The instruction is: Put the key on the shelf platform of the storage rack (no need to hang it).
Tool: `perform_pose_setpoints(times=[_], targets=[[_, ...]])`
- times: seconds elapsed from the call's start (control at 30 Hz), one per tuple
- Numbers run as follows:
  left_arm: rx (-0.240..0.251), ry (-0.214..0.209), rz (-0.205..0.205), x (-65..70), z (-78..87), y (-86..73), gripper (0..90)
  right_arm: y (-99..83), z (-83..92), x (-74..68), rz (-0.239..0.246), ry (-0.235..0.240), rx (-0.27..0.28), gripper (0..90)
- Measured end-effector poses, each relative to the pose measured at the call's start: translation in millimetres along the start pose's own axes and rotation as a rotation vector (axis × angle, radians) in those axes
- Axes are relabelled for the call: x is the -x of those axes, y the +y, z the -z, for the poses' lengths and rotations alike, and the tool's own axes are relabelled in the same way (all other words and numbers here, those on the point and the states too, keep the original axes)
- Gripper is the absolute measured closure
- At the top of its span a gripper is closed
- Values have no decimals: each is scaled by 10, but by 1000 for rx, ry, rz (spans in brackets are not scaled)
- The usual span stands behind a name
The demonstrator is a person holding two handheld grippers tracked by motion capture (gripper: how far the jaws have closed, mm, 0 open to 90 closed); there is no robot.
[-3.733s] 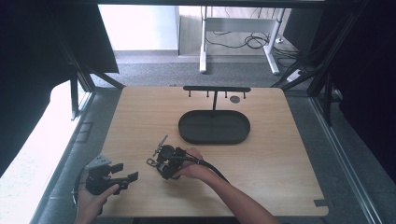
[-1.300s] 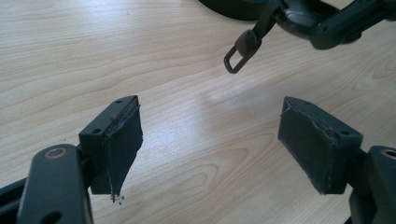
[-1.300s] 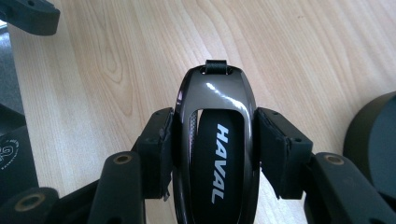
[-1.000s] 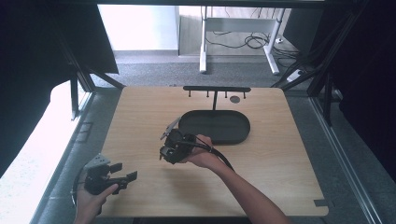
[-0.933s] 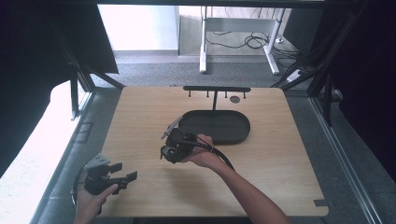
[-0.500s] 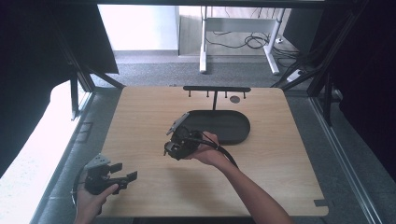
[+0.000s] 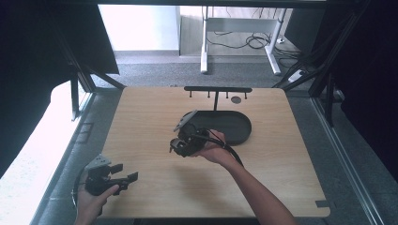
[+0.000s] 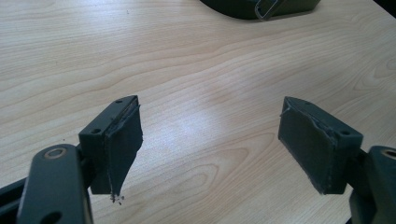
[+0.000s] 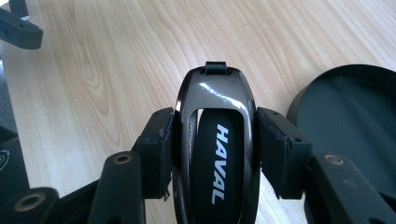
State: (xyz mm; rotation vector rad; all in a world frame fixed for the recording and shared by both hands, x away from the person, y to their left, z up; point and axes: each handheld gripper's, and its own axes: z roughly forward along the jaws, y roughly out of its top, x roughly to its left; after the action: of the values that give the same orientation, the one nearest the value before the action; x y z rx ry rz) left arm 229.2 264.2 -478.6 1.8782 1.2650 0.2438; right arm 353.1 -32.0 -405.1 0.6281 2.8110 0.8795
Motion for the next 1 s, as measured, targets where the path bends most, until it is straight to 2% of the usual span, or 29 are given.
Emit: perform_pose_setpoints(times=[1.0], targets=[[-5,-1,-2,2,-9,-1,219,-168,193,300,-79,-51,21,493]])
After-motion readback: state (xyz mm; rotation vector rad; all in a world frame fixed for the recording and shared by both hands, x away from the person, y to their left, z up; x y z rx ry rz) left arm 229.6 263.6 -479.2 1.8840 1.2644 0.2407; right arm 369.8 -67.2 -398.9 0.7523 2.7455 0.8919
